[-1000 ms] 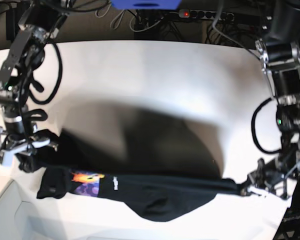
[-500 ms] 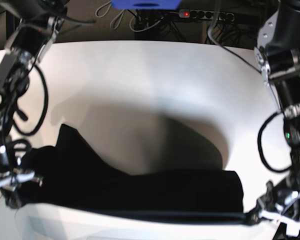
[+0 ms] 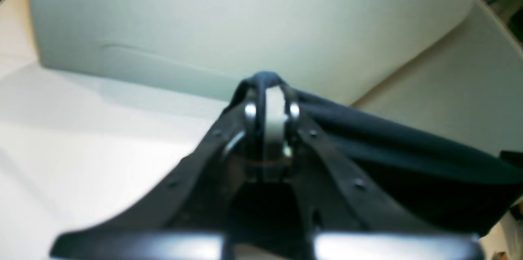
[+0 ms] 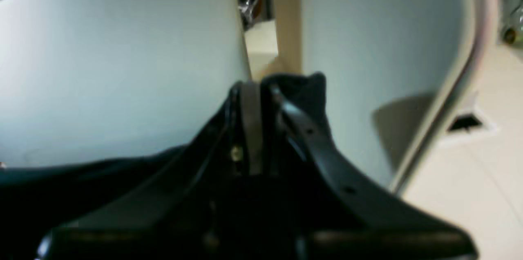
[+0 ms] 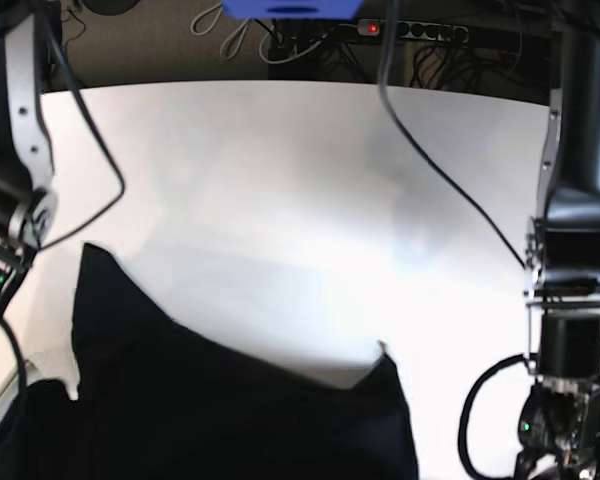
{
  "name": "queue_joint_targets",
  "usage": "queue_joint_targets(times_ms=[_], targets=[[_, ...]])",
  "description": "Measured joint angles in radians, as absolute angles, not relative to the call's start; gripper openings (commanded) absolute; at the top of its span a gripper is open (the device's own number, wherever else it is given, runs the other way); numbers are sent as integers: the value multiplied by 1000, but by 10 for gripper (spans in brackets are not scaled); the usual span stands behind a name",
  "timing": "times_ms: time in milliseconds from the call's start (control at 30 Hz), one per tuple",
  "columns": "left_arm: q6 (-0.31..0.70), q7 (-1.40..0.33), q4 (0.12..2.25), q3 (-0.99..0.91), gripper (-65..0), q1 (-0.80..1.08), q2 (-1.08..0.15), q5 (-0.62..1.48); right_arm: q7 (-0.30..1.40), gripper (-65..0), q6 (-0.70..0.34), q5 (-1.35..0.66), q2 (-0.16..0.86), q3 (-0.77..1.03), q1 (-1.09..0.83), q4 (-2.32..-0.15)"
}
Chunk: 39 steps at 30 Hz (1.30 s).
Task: Layout the t-shirt on the table in an organized manner, then fold the t-shirt properly
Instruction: 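Lift the shirt with both grippers and lay it flat across the table, then lift the shirt again with both grippers and shake it out flat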
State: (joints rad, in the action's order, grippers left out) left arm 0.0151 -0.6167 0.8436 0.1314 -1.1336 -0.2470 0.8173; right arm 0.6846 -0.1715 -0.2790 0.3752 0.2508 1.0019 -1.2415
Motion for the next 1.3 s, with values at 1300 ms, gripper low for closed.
queue_joint_targets(times_ms=[1300], targets=[[22, -1067, 1436, -418, -645, 75, -382, 1066, 792, -650, -504, -269, -98, 541, -295, -1994]])
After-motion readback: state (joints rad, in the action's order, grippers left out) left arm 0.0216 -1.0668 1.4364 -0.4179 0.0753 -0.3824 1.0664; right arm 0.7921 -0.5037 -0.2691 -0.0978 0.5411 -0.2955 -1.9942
